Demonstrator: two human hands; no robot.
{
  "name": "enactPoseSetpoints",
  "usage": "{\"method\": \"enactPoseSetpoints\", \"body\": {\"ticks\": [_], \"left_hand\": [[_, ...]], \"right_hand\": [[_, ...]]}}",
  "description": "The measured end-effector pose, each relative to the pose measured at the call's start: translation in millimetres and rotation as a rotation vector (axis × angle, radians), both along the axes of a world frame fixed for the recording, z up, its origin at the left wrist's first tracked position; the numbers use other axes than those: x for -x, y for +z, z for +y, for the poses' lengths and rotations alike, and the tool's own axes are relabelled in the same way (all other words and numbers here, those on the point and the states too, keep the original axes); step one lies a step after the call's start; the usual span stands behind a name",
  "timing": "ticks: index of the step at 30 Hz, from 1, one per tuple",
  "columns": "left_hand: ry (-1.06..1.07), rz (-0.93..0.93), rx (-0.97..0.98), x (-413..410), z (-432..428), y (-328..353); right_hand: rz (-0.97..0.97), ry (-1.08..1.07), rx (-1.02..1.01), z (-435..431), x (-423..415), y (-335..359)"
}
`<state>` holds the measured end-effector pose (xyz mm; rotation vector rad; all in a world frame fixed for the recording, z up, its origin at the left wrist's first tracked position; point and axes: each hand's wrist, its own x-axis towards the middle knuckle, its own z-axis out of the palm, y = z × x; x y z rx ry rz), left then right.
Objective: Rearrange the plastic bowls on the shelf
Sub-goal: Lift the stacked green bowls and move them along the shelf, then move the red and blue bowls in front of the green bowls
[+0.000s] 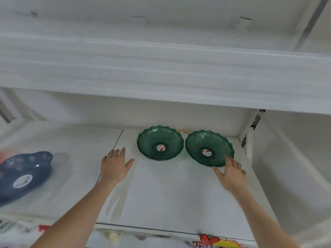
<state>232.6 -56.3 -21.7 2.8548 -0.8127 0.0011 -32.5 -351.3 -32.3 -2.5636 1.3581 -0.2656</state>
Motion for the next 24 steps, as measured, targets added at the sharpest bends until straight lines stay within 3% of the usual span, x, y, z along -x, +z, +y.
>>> {"method": "enactPoseSetpoints", "body": {"ticks": [9,24], "left_hand": [[-0.06,-0.173,-0.112,-6,113,41],[-0.022,-0.198,-0.122,-103,312,61]], "right_hand": [[0.045,0.261,0.221,101,-35,46],[0.055,0.231,0.207,305,-146,53]]}}
